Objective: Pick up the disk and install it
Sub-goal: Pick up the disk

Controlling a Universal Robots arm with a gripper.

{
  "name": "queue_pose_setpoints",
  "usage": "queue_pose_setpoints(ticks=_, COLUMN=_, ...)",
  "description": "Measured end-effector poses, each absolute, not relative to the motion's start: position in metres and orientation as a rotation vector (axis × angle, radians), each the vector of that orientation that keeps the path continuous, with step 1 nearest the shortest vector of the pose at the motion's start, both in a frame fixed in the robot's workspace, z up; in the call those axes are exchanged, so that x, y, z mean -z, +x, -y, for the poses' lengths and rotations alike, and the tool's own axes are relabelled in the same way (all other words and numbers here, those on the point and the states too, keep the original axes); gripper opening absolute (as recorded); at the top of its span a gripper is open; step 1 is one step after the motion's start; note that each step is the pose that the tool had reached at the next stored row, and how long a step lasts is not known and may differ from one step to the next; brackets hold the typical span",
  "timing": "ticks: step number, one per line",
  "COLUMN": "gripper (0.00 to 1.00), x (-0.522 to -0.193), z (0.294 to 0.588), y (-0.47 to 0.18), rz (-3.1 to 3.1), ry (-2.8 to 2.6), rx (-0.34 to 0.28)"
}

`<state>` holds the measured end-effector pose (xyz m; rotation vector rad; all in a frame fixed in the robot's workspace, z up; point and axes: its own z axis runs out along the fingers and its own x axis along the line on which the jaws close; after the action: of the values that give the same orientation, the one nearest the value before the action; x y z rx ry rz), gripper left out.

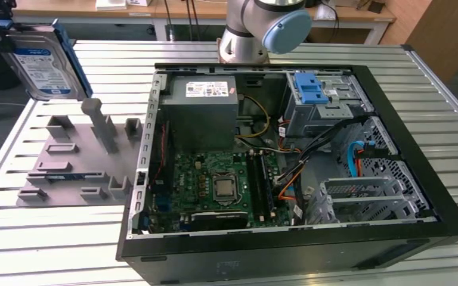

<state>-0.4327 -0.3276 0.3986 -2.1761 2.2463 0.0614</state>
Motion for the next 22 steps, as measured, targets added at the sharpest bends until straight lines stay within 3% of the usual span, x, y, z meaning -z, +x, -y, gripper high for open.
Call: queue_pose_setpoints(ticks=22, gripper=0.36, x=-0.411, z=0.328, y=-0.433, rz=-2.246, ry=-2.176, rx=-0.061)
